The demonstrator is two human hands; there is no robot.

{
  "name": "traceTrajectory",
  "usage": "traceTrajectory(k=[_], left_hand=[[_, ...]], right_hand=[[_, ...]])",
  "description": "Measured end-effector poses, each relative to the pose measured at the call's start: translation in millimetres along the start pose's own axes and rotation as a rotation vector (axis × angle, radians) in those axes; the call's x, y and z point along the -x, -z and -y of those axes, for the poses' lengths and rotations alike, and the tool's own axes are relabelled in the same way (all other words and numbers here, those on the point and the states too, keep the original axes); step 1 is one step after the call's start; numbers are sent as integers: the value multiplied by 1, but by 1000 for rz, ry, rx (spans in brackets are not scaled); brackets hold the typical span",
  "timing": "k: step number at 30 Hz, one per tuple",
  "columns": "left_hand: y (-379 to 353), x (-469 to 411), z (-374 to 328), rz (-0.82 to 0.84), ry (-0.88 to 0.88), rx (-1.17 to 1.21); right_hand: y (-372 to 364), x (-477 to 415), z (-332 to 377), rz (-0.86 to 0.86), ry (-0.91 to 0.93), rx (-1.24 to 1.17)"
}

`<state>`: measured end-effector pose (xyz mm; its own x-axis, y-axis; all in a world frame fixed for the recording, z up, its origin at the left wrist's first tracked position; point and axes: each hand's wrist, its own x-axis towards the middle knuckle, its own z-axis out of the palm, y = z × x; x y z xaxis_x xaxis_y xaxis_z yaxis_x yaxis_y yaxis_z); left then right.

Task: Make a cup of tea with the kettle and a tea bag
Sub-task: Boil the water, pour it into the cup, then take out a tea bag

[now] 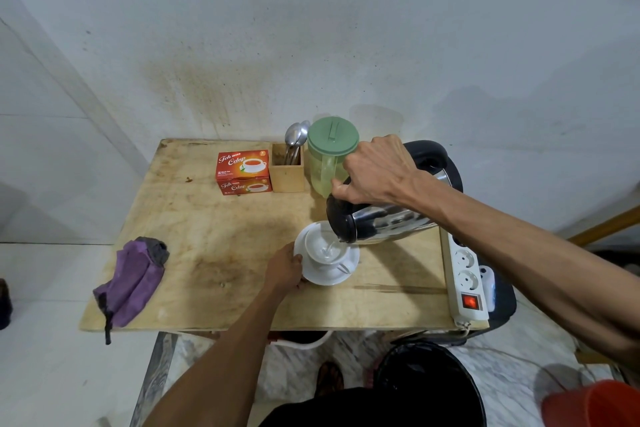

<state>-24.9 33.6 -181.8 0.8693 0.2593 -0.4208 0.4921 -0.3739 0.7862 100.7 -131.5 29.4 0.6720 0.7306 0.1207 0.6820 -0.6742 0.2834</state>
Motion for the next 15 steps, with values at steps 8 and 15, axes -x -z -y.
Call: traceTrajectory(k=[8,15], left_hand=[[1,2,-2,10,8,21],[1,1,-3,4,10,17]], right_hand=[[1,3,-13,-36,-100,-60],[-14,19,-50,-41,-357,-382]])
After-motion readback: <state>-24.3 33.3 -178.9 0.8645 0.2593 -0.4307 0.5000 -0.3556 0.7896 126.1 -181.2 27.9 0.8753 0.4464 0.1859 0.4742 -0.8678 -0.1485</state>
